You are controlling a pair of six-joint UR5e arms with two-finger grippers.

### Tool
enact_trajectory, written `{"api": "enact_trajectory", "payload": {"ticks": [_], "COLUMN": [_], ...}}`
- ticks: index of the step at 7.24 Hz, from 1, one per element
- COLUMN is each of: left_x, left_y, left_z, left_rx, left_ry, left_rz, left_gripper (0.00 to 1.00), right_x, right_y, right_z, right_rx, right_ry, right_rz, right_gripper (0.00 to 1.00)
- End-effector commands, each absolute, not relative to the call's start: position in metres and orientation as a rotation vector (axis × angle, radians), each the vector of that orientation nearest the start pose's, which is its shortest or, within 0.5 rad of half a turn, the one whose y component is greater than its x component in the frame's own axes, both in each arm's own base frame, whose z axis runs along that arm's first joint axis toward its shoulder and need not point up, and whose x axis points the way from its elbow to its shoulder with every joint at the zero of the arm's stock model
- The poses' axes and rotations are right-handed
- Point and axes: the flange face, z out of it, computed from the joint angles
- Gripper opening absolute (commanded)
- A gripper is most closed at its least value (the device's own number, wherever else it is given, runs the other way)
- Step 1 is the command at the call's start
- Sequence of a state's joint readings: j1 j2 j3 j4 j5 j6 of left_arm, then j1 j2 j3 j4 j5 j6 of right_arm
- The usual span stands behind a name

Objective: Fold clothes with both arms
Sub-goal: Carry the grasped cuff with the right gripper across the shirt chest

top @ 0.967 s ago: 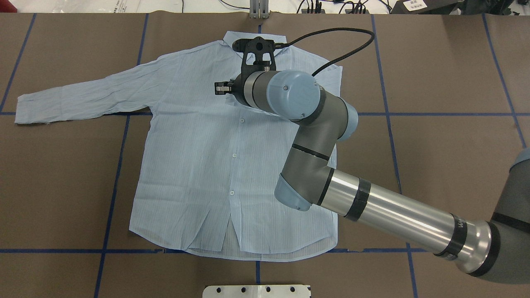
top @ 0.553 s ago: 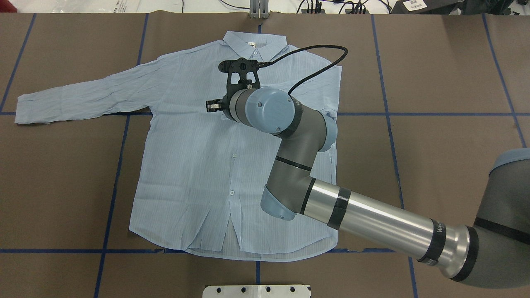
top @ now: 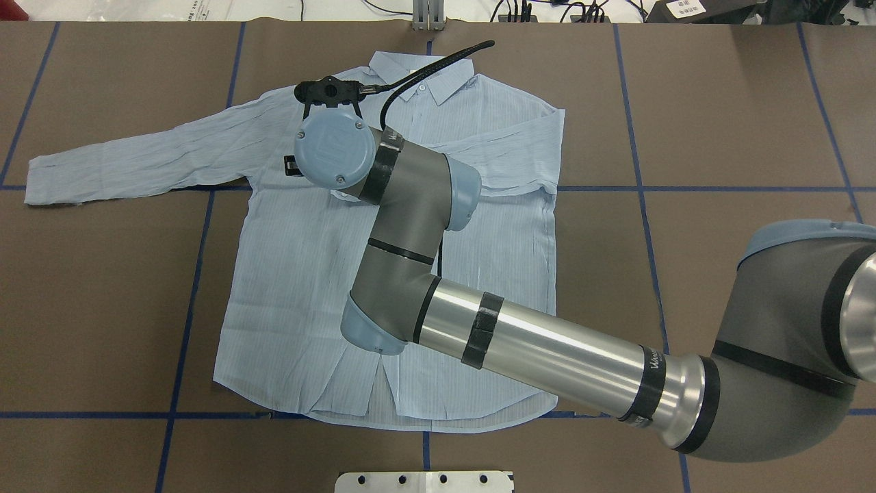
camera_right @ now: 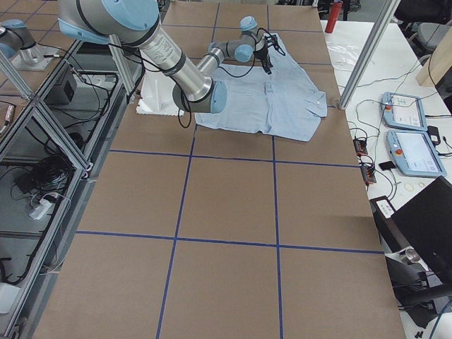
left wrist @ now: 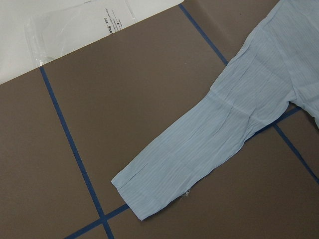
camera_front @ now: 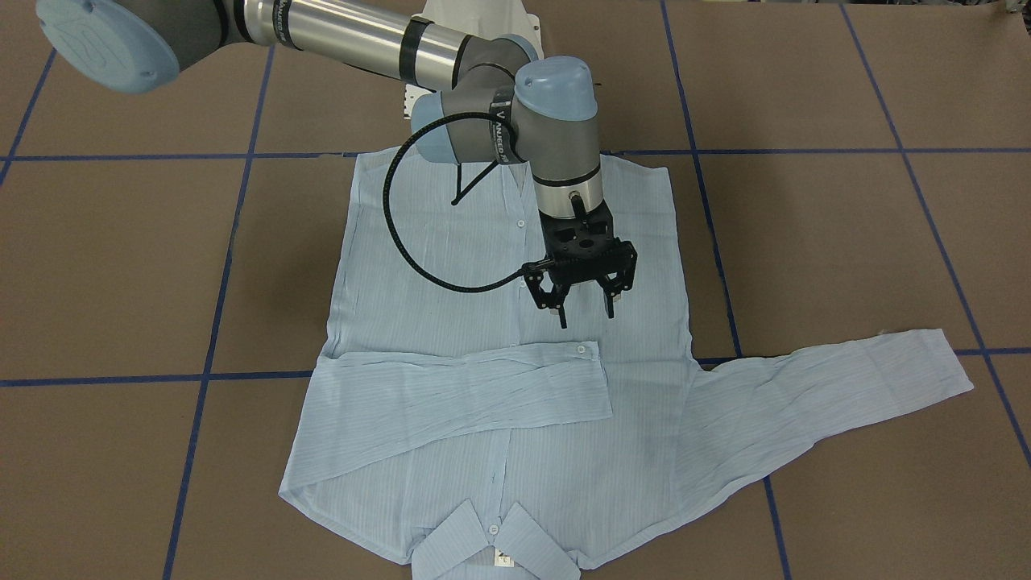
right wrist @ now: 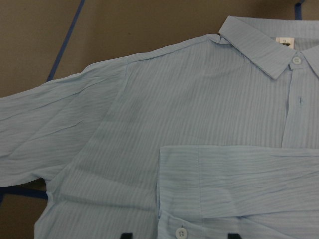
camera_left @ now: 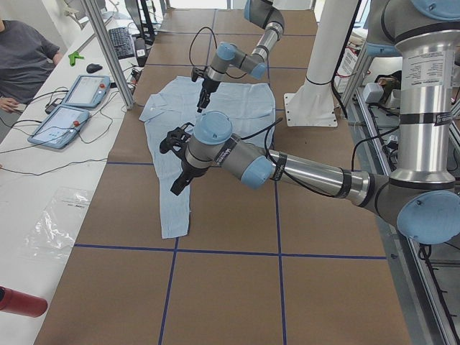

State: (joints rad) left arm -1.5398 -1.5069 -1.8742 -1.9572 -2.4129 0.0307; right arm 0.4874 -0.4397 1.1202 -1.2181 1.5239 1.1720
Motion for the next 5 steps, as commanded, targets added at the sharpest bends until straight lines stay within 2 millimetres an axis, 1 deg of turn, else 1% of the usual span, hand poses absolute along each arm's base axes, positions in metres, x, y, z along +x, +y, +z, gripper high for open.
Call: {"api": "enact_trajectory", "payload": {"ticks": [1, 2, 3, 4, 5], "left_x": [-0.044, -0.044, -0.041, -0.039, -0.038], "left_y": [-0.477, -0.477, -0.48, -0.487, -0.492], "left_z": [0.485, 0.473, 0.479, 0.5, 0.544], "left_rx": [0.595, 0.66, 0.67, 0.667, 0.663], "left_ry": [0.817, 0.81, 0.822, 0.843, 0.865], "left_rz": [0.323, 0.352, 0.326, 0.273, 0.214], "left_gripper": [1.0, 1.0, 1.0, 1.0, 1.0], "right_x": [-0.648, -0.602, -0.541, -0.47, -0.416], "right_y": [-0.53, -0.574, -0.604, -0.628, -0.644], "right_z": [0.063, 0.067, 0.086, 0.124, 0.17], "right_rx": [0.438, 0.383, 0.275, 0.259, 0.255], "right_ry": [-0.847, -0.829, -0.833, -0.823, -0.803], "right_rz": [0.164, 0.203, 0.218, 0.266, 0.273], "right_gripper": [1.0, 1.0, 1.0, 1.0, 1.0]}}
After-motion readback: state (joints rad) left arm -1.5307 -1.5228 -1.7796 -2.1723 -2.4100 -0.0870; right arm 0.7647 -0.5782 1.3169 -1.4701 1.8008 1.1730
